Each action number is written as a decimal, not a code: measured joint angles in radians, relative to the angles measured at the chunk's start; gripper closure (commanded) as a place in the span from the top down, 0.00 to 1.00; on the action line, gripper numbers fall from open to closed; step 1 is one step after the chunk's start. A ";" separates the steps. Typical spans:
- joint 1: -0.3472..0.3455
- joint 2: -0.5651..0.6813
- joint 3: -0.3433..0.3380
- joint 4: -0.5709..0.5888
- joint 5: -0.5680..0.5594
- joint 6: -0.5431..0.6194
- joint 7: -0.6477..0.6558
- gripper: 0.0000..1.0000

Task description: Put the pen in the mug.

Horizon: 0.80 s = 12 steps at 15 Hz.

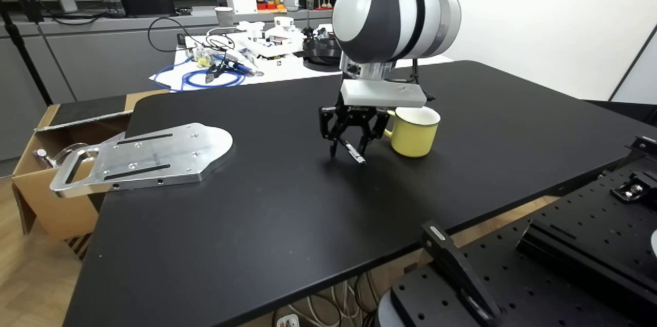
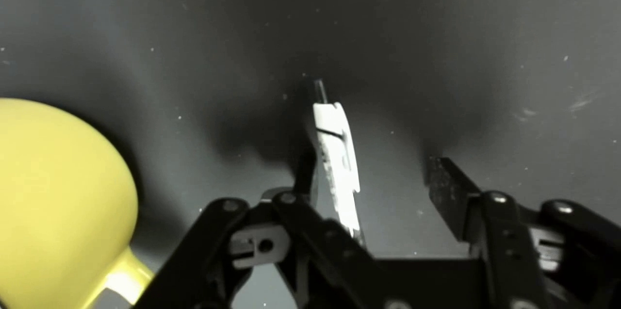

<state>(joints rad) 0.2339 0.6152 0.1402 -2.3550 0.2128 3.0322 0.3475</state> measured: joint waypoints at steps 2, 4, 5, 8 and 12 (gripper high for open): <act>0.000 0.000 -0.006 0.000 0.001 0.001 0.000 0.19; -0.004 0.000 -0.007 0.001 0.003 0.001 0.000 0.05; -0.007 -0.001 -0.007 0.002 0.005 0.001 0.000 0.01; -0.015 -0.001 -0.009 0.007 0.020 0.001 0.000 0.04; -0.032 -0.004 -0.024 0.013 0.044 0.001 0.001 0.04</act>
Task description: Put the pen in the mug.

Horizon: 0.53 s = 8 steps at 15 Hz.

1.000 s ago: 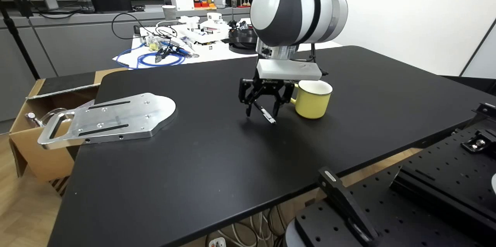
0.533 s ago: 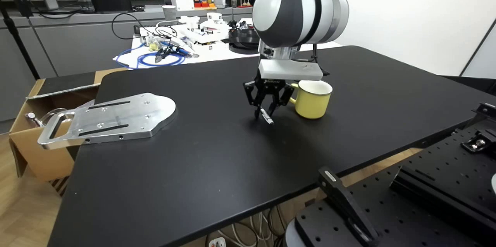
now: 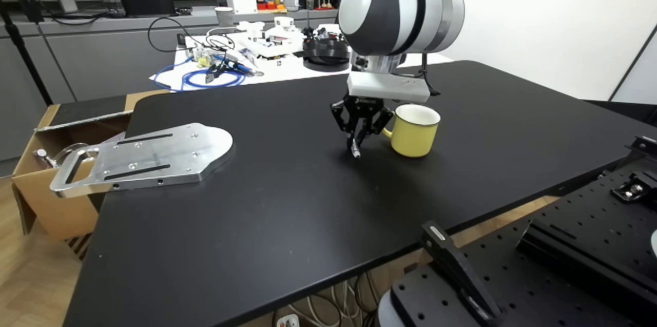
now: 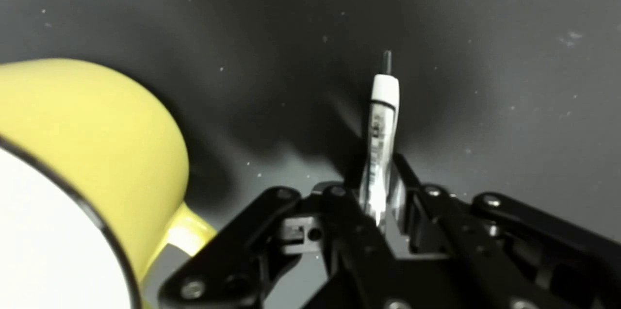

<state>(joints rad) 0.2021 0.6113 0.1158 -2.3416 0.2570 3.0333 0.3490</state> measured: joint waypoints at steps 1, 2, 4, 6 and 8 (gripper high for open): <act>-0.002 -0.004 -0.006 0.003 0.004 0.000 0.002 0.04; -0.004 -0.010 -0.011 0.008 0.011 0.000 0.005 0.04; -0.009 -0.028 -0.017 0.019 0.031 -0.001 0.011 0.04; -0.013 -0.053 -0.021 0.028 0.054 -0.006 0.025 0.04; -0.023 -0.080 -0.021 0.032 0.080 -0.025 0.035 0.04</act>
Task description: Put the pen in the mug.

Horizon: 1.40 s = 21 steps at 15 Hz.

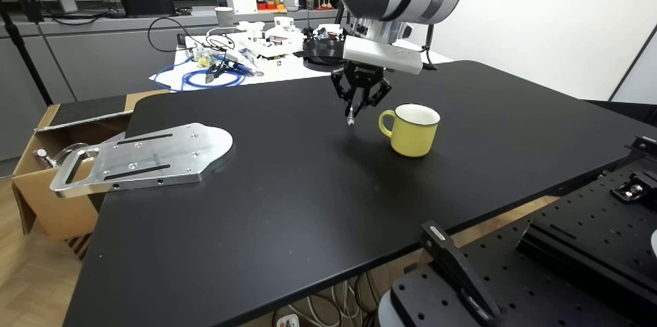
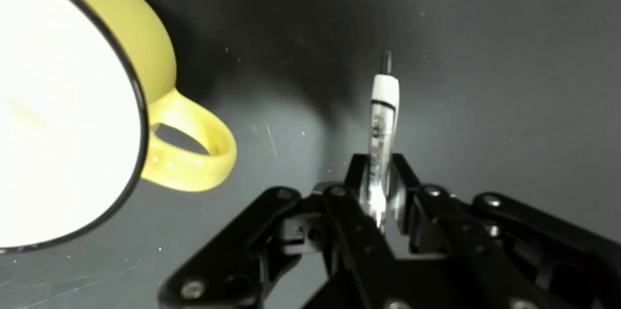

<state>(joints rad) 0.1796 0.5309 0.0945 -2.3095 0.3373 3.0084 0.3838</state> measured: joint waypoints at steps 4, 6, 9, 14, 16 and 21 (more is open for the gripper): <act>-0.039 -0.056 0.000 0.012 0.052 -0.112 0.017 0.04; -0.065 -0.085 -0.002 0.017 0.068 -0.184 0.024 0.04; -0.085 -0.130 -0.023 0.018 0.074 -0.254 0.034 0.04; -0.125 -0.212 -0.041 0.031 0.109 -0.462 0.044 0.04; -0.157 -0.232 -0.041 0.055 0.152 -0.617 0.032 0.04; -0.214 -0.239 -0.073 0.107 0.198 -0.905 0.030 0.04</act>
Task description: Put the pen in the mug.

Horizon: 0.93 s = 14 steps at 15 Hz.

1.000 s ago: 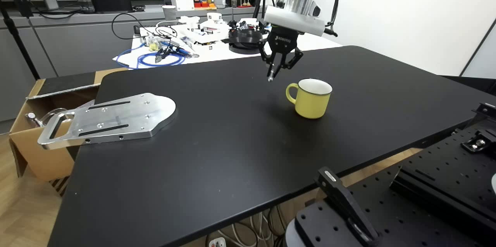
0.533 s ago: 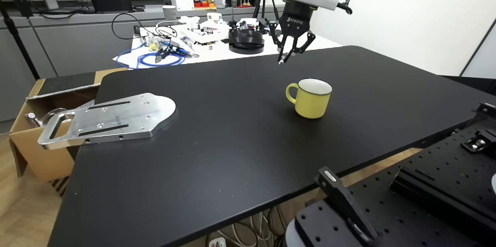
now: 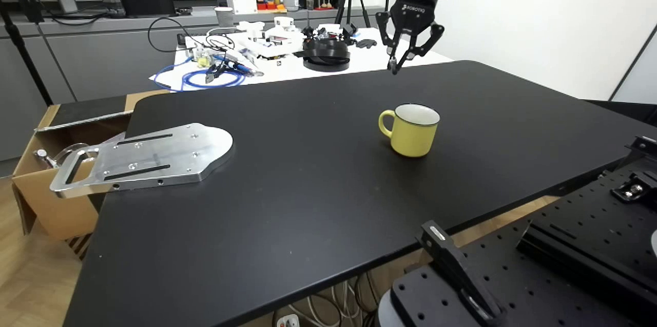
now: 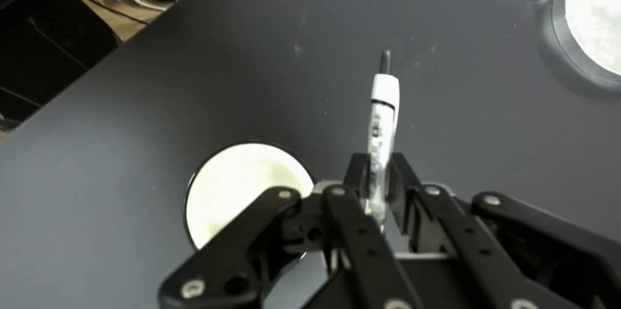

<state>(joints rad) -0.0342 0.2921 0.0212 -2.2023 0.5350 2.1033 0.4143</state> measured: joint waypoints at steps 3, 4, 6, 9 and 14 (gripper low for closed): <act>-0.023 0.015 -0.031 0.013 0.024 -0.131 0.001 0.04; -0.032 0.026 -0.042 0.016 0.033 -0.172 0.002 0.04; -0.047 0.052 -0.066 0.021 0.039 -0.231 0.003 0.04; -0.065 0.093 -0.094 0.028 0.059 -0.281 0.002 0.04; -0.082 0.153 -0.107 0.030 0.160 -0.281 -0.052 0.04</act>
<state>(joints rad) -0.1165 0.4450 -0.0858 -2.1721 0.6951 1.8220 0.3623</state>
